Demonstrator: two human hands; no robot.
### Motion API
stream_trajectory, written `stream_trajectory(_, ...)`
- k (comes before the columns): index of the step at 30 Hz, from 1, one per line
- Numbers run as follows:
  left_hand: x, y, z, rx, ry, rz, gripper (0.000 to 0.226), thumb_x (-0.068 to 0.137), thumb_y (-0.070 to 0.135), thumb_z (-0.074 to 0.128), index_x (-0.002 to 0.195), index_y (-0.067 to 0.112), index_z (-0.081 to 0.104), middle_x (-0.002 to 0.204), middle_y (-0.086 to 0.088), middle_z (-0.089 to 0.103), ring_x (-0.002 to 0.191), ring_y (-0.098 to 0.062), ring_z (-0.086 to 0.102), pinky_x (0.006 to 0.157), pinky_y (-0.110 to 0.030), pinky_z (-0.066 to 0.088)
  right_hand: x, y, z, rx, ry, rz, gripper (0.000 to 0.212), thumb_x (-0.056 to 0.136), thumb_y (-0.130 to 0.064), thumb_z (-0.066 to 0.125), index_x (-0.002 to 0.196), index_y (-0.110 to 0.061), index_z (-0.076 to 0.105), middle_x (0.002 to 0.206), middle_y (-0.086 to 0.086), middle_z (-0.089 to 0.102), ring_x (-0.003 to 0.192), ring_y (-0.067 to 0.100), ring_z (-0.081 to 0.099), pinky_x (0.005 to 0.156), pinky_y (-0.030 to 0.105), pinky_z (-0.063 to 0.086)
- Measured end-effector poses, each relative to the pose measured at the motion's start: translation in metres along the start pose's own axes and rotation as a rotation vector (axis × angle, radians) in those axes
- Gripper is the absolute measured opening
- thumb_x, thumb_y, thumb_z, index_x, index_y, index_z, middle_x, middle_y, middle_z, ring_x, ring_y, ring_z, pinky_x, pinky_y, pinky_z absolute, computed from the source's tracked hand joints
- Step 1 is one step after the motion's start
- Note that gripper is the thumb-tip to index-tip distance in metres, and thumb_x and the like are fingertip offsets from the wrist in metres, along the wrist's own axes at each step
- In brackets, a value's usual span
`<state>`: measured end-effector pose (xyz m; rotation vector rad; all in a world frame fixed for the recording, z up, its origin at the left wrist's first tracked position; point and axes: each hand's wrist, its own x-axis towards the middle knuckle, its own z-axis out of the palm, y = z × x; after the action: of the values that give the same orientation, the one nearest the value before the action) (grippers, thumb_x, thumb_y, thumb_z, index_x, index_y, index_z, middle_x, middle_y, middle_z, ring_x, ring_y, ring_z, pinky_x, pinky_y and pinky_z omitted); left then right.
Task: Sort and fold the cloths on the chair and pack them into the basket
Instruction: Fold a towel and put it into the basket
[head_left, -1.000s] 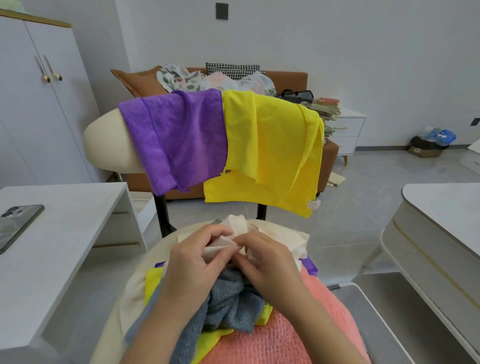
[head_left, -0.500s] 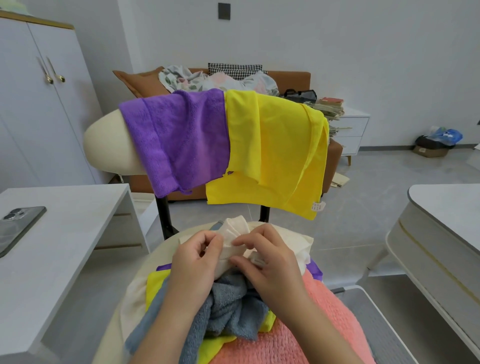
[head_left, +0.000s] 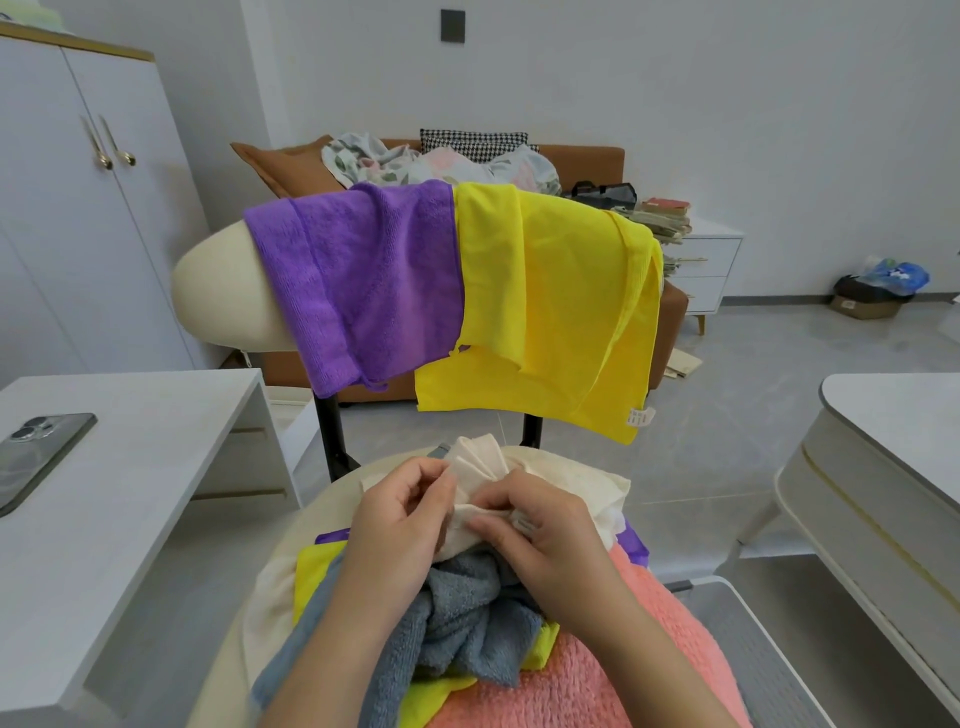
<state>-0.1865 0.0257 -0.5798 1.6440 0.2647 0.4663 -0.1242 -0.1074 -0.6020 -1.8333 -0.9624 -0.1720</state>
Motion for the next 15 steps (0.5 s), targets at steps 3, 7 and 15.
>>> stream_trajectory(3,0.001,0.0,-0.006,0.137,0.032,0.074,0.015,0.09,0.01,0.058,0.086,0.022,0.066,0.067,0.009,0.069,0.06,-0.004,0.06,0.056,-0.016,0.047,0.0,-0.003,0.0,0.061,0.038,0.044,0.006,0.088,-0.025,0.061,0.083,-0.029,0.061,0.082,-0.013,0.063,0.078,0.004,0.059,0.068,0.013,0.042)
stream_trajectory(7,-0.004,0.006,-0.011,0.304,-0.067,0.148,0.016,0.087,0.008,0.062,0.083,0.024,0.064,0.077,0.015,0.072,0.072,0.002,0.066,0.063,-0.011,0.048,0.001,-0.005,-0.001,0.121,0.082,0.081,0.007,0.088,-0.023,0.059,0.081,-0.025,0.061,0.078,-0.011,0.063,0.075,0.005,0.058,0.067,0.014,0.041)
stream_trajectory(15,-0.009,0.011,-0.015,0.289,-0.192,0.175,0.012,0.086,0.006,0.064,0.089,0.017,0.067,0.082,0.01,0.072,0.079,-0.002,0.068,0.066,-0.008,0.048,0.001,-0.006,-0.001,0.144,0.094,0.111,0.008,0.086,-0.023,0.059,0.079,-0.027,0.06,0.074,-0.015,0.061,0.073,0.002,0.057,0.064,0.011,0.039)
